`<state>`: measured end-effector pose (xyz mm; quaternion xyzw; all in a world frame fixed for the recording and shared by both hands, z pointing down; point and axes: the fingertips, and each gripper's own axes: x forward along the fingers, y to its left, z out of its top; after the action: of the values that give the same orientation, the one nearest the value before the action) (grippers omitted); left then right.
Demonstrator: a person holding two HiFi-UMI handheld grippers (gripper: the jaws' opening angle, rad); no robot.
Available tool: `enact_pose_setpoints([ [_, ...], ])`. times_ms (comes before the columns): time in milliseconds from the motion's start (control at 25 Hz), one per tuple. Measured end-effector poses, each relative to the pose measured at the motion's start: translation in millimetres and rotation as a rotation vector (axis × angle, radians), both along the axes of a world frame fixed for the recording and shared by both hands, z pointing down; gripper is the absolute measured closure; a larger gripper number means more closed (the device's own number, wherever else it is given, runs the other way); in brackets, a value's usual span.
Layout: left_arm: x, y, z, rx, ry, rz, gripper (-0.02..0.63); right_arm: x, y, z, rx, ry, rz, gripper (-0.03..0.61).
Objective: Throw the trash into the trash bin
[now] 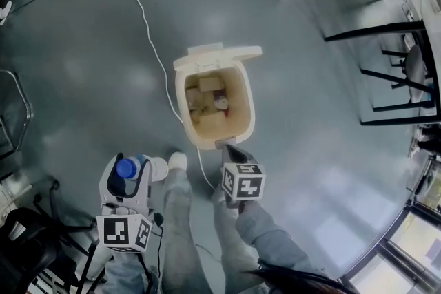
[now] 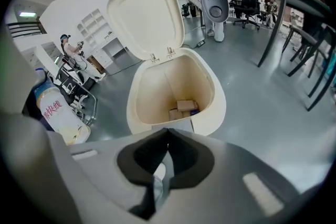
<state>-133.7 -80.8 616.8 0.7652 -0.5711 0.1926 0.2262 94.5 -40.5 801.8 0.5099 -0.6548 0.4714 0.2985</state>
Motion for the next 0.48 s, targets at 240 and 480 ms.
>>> enact_pose_setpoints([
  [240, 11.0, -3.1, -2.2, 0.005, 0.001, 0.018, 0.341, 8.0, -4.0, -6.7, 0.018, -0.026, 0.021, 0.575],
  [480, 21.7, -7.6, -6.9, 0.015, 0.004, 0.036, 0.341, 18.9, -13.4, -18.3, 0.046, -0.017, 0.019, 0.575],
])
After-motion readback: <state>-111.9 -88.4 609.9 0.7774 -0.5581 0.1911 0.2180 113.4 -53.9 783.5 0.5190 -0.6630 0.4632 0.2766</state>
